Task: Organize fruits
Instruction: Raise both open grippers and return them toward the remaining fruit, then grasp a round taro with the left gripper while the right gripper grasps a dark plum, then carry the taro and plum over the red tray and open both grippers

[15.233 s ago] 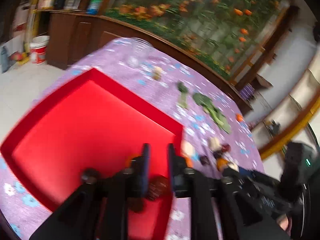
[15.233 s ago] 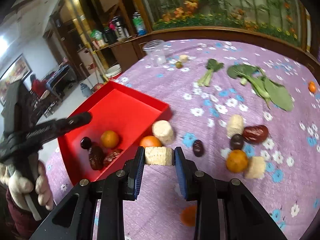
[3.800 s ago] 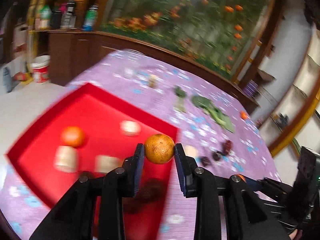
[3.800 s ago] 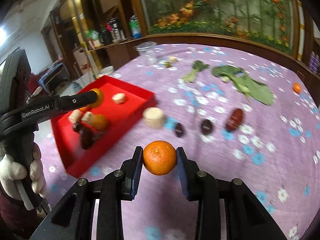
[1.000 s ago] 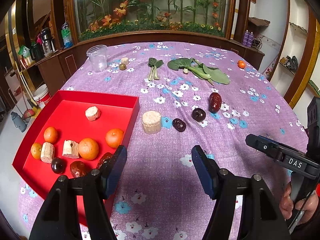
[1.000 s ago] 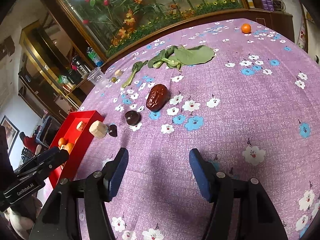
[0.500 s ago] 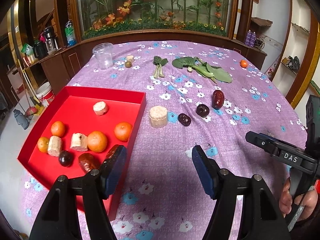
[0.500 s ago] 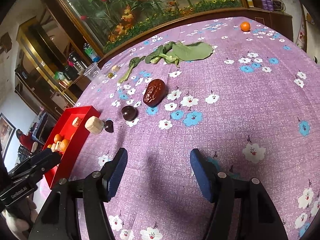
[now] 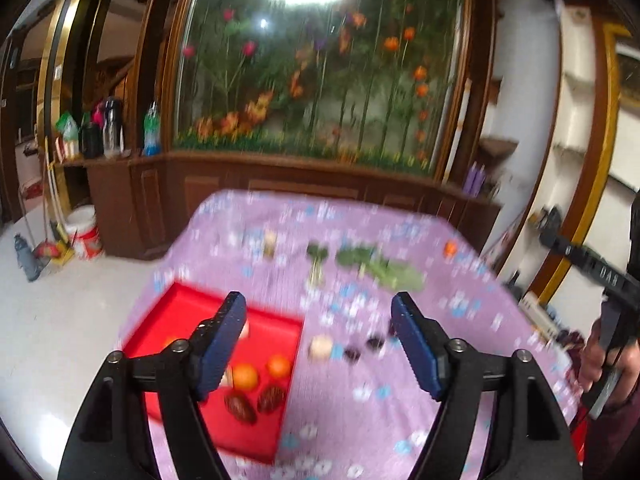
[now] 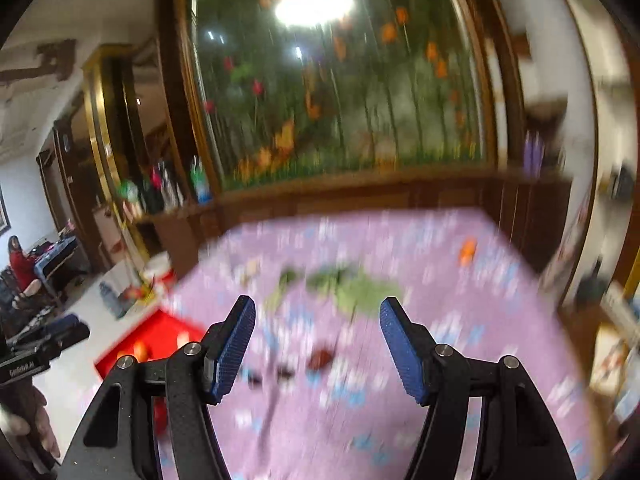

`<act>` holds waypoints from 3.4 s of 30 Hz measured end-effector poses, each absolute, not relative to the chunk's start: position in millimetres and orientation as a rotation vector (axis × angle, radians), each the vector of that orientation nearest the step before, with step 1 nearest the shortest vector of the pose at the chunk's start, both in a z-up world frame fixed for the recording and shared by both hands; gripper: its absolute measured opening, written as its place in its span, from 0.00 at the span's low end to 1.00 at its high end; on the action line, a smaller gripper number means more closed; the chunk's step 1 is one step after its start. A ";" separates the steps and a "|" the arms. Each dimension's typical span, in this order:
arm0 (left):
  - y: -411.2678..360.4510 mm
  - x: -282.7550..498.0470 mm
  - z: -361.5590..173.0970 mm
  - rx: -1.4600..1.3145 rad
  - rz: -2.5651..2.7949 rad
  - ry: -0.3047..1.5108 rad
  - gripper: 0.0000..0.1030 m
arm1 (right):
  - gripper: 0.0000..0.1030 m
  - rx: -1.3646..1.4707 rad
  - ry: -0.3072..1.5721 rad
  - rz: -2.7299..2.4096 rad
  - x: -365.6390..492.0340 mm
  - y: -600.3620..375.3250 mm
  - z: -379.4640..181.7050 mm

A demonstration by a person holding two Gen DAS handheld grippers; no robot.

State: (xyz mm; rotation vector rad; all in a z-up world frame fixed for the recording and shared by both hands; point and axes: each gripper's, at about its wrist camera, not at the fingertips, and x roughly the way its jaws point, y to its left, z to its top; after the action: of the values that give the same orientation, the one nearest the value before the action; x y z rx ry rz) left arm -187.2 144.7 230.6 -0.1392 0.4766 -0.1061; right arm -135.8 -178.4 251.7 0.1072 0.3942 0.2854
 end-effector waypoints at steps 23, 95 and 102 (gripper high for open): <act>91.5 -46.2 59.9 -0.118 -0.231 0.852 0.52 | 0.45 0.090 0.857 0.529 9.2 -77.0 36.7; 245.0 -141.0 58.6 -0.320 0.107 0.736 0.33 | 0.27 0.086 0.837 0.739 -60.4 2.7 66.0; 263.0 -152.4 46.6 -0.316 0.133 0.762 0.33 | 0.27 0.009 0.884 0.790 -65.0 67.5 60.4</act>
State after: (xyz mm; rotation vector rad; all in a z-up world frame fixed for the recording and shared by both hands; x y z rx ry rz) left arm -152.4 263.0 46.6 -0.3157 0.7618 0.1329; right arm -65.0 67.5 60.4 0.0091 0.8836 0.7900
